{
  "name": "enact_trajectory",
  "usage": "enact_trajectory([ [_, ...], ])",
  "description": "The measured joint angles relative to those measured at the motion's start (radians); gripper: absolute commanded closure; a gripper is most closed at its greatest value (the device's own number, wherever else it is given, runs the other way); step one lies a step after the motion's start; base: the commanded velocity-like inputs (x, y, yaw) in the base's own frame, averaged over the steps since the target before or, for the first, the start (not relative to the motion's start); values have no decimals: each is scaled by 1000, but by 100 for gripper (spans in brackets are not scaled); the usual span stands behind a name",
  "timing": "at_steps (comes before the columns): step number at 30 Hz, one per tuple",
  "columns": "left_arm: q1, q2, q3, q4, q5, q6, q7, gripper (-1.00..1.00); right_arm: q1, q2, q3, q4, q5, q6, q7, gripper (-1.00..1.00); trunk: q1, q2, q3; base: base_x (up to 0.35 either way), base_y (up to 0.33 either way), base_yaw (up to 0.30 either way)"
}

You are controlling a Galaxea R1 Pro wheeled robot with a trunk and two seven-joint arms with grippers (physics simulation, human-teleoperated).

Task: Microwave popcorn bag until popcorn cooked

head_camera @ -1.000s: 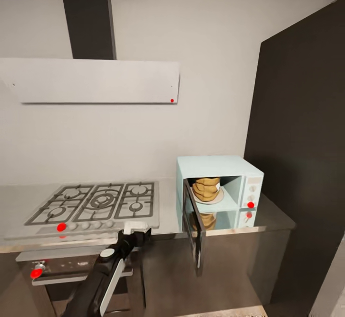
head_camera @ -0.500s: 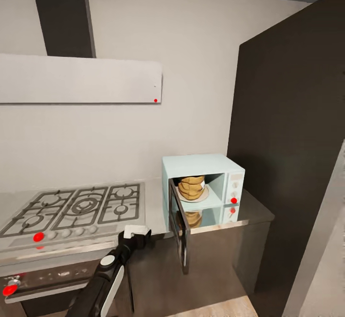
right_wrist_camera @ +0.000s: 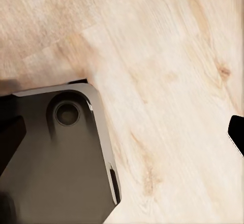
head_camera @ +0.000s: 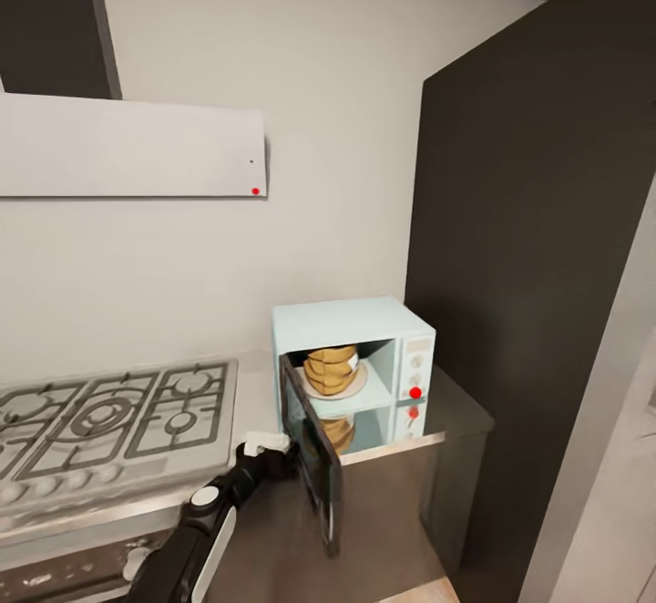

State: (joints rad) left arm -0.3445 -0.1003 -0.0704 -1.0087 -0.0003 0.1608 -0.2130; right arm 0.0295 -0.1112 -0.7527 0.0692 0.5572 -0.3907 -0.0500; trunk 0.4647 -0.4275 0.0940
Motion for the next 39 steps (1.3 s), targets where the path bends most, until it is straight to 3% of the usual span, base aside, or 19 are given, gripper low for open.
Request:
enact_trajectory([
  [3, 0, 1, -9, 0, -1, -2, -12, -100, 0, 0, 0, 0, 0, 0, 0, -100, 0, 0, 0, 35, -28, -3],
  [6, 0, 1, -85, 1, 0, -3, -12, -100, 0, 0, 0, 0, 0, 0, 0, -100, 0, 0, 0, 5, -4, -1],
  [9, 0, 1, -105, 2, -1, -3, -9, -100, 0, 0, 0, 1, 0, 0, 0, -100, 0, 0, 0, 0, 0, 0],
  [19, -1, -27, -109, 11, 0, -7, -2, -100, 0, 0, 0, 0, 0, 0, 0, -100, 0, 0, 0, 0, 0, -112],
  [30, 0, -28, -108, 15, 1, -9, 0, -100, 0, 0, 0, 0, 0, 0, 0, -100, 0, 0, 0, 0, 0, -291],
  [39, -1, -28, -107, 15, 0, -10, 63, -100, 0, 0, 0, 1, 0, 0, 0, -100, 0, 0, 0, 233, 0, -283],
])
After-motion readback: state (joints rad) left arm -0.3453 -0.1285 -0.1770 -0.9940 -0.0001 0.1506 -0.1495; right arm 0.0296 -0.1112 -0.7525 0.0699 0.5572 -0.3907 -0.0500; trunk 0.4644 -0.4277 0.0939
